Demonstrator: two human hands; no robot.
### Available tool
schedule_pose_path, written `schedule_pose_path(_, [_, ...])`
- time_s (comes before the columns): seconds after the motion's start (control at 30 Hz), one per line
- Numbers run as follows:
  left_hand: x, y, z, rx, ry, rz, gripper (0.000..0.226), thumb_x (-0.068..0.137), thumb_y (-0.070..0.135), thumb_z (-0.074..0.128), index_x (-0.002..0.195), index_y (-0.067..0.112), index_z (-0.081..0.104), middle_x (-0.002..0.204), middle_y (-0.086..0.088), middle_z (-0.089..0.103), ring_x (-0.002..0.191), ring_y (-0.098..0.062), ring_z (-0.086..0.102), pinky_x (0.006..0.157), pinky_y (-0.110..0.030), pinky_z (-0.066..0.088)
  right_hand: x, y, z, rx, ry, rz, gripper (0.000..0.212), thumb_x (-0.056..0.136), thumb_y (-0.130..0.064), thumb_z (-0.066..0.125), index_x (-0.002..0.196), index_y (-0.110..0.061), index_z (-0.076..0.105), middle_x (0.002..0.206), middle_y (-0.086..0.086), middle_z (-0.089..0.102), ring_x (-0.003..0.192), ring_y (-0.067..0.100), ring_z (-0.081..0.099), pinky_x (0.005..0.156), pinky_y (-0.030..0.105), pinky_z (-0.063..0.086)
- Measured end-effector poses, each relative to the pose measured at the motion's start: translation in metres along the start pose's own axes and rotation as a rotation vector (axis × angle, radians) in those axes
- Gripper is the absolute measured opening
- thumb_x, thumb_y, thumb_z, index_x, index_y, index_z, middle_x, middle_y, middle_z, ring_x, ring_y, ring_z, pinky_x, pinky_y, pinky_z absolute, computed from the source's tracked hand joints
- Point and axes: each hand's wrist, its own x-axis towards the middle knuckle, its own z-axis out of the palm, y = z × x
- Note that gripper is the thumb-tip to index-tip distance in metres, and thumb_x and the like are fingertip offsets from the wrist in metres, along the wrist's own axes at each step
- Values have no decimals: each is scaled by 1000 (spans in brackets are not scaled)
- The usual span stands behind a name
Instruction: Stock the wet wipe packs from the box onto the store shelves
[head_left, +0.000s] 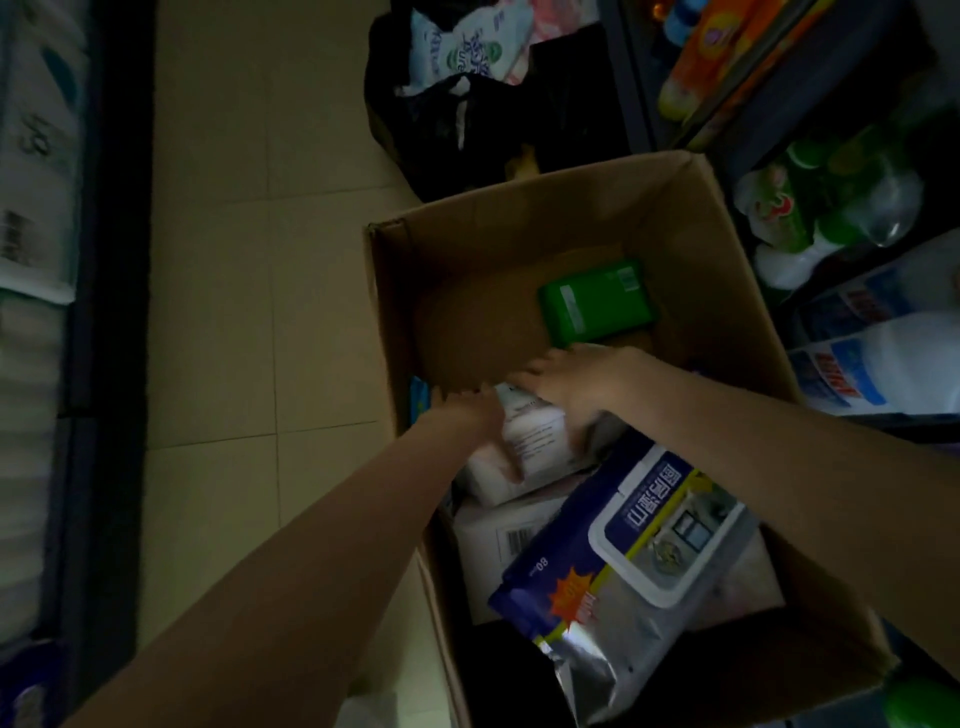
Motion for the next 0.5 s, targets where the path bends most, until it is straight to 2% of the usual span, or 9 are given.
schedule_pose_path(0.03, [7, -3, -1, -24, -23, 3, 124, 65, 60, 72, 147, 2, -1, 151, -17, 23, 139, -34, 24, 115, -50, 10, 8, 3, -1, 17, -60, 6, 119, 59, -42, 83, 149, -24, 7, 149, 5, 25, 132, 27, 29, 108, 46, 31])
schedule_pose_path(0.1, [16, -9, -4, -96, -39, 16, 117, 65, 58, 74, 147, 7, 7, 149, -12, 29, 136, -31, 30, 112, -46, 19, 19, 8, -6, 65, -141, 8, 121, 58, -43, 84, 149, -27, 5, 150, 4, 22, 134, 28, 28, 107, 48, 33])
schedule_pose_path(0.2, [14, -10, -3, -73, 55, 31, 112, 61, 59, 75, 143, 7, 19, 143, -10, 36, 131, -30, 36, 108, -41, 27, 23, 10, -10, 97, -126, 15, 113, 63, -44, 81, 148, -27, 10, 147, 9, 28, 132, 30, 31, 106, 47, 34])
schedule_pose_path(0.3, [-2, -1, 0, -17, 219, 31, 101, 66, 54, 75, 138, 4, 25, 139, -14, 37, 128, -31, 36, 105, -37, 31, 13, 7, -6, 31, 26, 36, 92, 75, -37, 73, 145, -22, 17, 142, 12, 31, 130, 31, 31, 107, 45, 26])
schedule_pose_path(0.37, [-21, 2, -13, 41, 391, 22, 94, 68, 50, 74, 135, 6, 26, 137, -14, 35, 127, -31, 34, 104, -37, 30, -4, 6, -12, -9, 169, 60, 82, 75, -37, 72, 139, -17, 24, 136, 11, 35, 123, 30, 36, 103, 41, 26])
schedule_pose_path(0.5, [-78, -4, -70, 257, 703, 30, 85, 71, 47, 71, 133, 8, 29, 133, -12, 38, 122, -28, 37, 103, -36, 31, -59, 4, -59, -73, 445, 190, 98, 58, -53, 77, 133, -16, 25, 129, 7, 34, 116, 27, 38, 99, 39, 30])
